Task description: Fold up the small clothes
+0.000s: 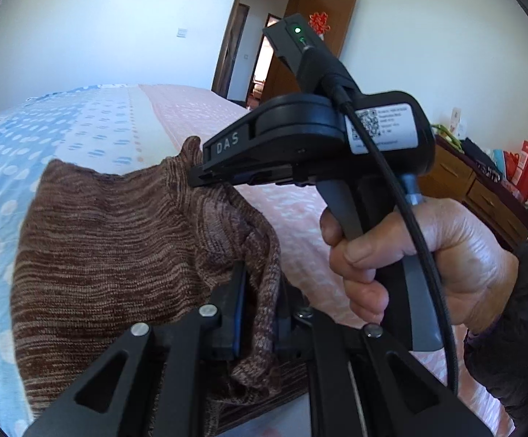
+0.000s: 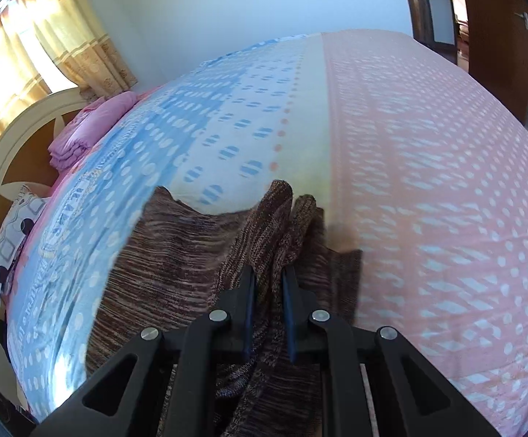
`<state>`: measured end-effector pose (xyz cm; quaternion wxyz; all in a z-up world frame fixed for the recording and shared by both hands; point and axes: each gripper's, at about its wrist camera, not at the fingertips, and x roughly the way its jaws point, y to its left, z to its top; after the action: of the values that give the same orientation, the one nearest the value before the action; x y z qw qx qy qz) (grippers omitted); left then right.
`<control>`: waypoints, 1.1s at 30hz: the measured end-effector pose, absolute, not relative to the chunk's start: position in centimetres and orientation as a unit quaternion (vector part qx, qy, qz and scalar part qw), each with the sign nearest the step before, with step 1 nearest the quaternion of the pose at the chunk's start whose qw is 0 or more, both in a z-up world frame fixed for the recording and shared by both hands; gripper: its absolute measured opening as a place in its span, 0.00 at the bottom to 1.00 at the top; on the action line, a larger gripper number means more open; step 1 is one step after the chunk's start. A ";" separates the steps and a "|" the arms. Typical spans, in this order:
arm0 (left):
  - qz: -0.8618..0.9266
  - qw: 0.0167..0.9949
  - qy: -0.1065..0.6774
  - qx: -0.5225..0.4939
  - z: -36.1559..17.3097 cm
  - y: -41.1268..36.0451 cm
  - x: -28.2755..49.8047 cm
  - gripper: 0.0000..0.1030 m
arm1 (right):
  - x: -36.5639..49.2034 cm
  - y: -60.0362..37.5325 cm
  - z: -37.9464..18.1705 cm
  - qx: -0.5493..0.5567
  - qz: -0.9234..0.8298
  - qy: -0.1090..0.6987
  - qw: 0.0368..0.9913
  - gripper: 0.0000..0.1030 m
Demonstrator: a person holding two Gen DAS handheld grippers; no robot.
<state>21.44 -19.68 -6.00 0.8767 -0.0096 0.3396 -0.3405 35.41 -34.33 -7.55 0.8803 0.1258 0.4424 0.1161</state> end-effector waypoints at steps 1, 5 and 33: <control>-0.342 0.874 0.345 -0.005 -6.4 -20.0 21.6 0.11 | 35.3 -35.0 -8.2 0.134 0.113 0.444 0.879 0.13; -0.350 0.863 0.363 0.012 -6.9 -20.8 22.3 0.11 | 34.6 -36.5 -10.0 0.157 0.106 0.444 0.876 0.13; -0.229 0.898 0.377 0.005 -6.6 -7.2 21.9 0.60 | 15.5 -32.1 -7.3 0.122 0.027 0.386 0.914 0.41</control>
<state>21.93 -7.19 -6.58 0.8978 0.0048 0.3766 -0.2285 15.55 -32.05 -7.31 0.9141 0.1221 0.3857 0.0273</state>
